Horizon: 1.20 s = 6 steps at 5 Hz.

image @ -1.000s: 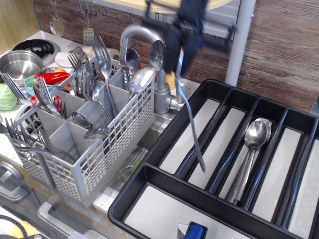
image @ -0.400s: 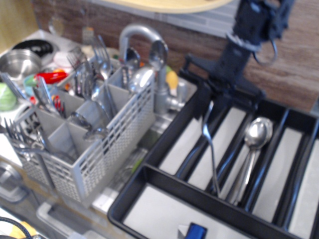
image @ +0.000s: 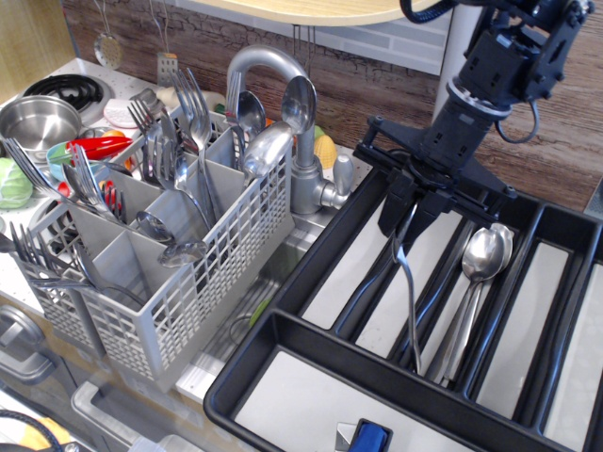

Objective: Put big spoon from basket to tray

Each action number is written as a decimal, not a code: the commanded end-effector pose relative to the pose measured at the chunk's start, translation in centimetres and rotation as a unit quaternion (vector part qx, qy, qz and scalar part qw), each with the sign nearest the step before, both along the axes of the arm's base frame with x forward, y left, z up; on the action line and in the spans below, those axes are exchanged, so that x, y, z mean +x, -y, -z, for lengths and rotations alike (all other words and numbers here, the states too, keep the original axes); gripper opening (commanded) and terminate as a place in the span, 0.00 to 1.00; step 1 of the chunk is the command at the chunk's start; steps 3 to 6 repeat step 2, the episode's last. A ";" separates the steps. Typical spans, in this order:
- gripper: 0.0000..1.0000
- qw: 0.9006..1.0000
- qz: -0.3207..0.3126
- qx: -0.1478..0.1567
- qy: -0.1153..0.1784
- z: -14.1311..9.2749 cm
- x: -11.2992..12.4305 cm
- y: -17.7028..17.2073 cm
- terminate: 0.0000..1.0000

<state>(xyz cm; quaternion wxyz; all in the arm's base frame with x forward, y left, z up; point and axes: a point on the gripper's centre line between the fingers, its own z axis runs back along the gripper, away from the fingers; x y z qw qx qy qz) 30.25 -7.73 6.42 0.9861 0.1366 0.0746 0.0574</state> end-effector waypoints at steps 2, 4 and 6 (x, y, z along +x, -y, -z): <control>1.00 0.999 0.000 -0.003 0.032 -0.6 0.3 0.2 1.00; 1.00 0.999 0.000 -0.003 0.032 -0.6 0.3 0.2 1.00; 1.00 0.999 0.000 -0.003 0.032 -0.6 0.3 0.2 1.00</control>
